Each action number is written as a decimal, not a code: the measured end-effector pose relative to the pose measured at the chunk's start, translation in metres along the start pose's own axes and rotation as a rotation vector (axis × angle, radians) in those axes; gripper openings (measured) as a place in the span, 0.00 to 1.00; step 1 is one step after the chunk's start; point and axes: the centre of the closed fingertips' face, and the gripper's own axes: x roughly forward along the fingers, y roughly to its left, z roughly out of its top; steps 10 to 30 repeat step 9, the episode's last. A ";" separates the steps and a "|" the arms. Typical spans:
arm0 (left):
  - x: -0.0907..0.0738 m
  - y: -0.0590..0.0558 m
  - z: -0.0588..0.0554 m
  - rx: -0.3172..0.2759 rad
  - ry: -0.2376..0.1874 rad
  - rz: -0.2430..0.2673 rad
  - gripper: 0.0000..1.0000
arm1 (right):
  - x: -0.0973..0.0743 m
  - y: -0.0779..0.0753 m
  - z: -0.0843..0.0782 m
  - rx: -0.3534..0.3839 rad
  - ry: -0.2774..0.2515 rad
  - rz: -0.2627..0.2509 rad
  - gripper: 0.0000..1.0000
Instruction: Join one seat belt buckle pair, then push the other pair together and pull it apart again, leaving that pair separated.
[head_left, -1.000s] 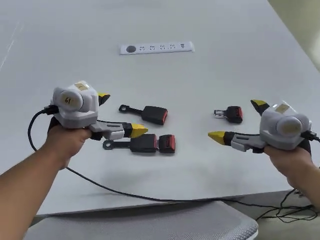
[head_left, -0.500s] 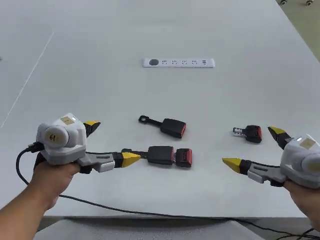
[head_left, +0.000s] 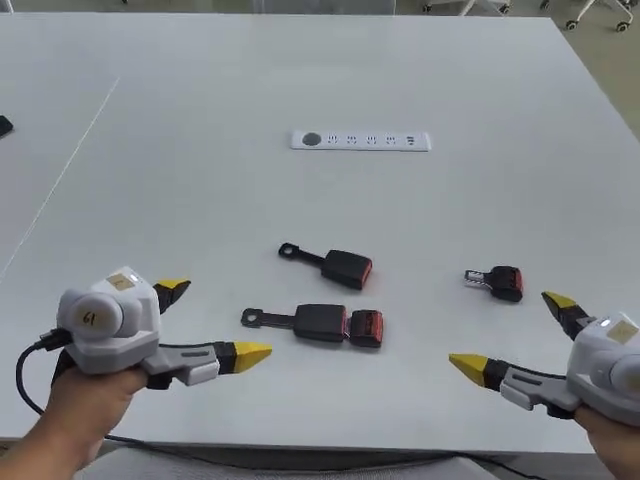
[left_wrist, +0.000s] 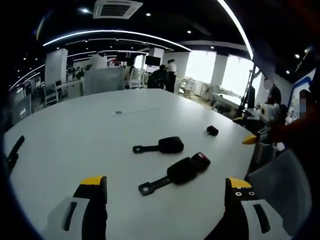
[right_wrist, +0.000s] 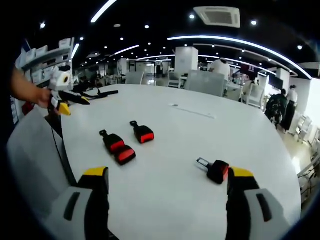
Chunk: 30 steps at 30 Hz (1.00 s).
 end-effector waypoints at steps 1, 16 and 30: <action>0.000 -0.001 0.000 0.002 0.001 -0.002 1.00 | 0.000 0.000 0.000 -0.001 0.000 0.001 1.00; -0.007 -0.004 0.011 0.012 -0.032 0.007 1.00 | -0.005 0.003 0.001 -0.010 -0.006 -0.006 1.00; -0.007 -0.004 0.011 0.012 -0.032 0.007 1.00 | -0.005 0.003 0.001 -0.010 -0.006 -0.006 1.00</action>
